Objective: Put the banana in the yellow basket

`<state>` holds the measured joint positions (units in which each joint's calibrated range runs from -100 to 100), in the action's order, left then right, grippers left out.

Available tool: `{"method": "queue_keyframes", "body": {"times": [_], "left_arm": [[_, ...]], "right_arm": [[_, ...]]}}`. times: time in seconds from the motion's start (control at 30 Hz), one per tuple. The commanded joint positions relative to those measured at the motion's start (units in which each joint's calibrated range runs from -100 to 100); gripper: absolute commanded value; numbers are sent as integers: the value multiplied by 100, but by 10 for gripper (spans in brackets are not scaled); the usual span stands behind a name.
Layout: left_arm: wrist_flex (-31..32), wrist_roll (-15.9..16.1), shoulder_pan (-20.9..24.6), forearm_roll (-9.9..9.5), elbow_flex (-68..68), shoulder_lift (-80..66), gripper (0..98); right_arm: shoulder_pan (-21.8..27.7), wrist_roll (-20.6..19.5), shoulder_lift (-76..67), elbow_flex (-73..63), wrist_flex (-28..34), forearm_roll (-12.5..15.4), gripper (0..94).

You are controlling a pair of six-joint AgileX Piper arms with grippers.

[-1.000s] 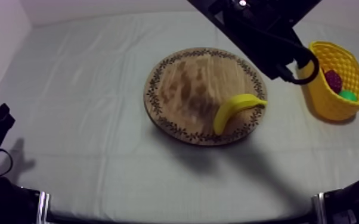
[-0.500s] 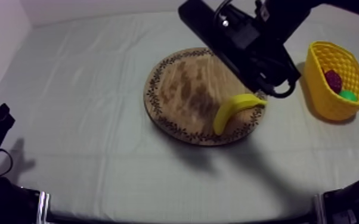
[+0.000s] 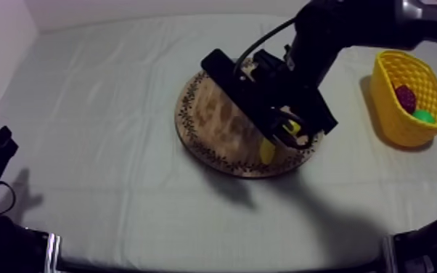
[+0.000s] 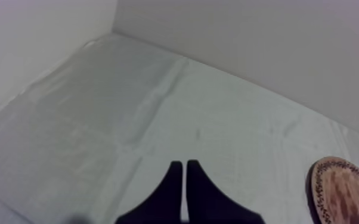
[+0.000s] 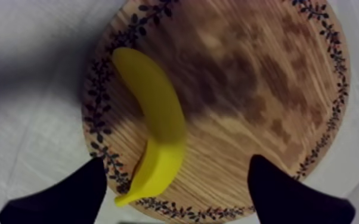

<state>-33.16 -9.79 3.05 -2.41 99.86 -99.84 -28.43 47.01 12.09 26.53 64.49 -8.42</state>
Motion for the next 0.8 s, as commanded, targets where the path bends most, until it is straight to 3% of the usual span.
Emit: {"method": "queue_keyframes", "body": {"times": [0.0, 0.77], "left_arm": [[1, -1, 2, -1, 3, 2, 1], [1, -1, 2, -1, 3, 2, 1]], "right_arm": [[0, 2, 174, -33, -40, -4, 719], [24, -379, 1322, 31, -1052, -132, 669]]}}
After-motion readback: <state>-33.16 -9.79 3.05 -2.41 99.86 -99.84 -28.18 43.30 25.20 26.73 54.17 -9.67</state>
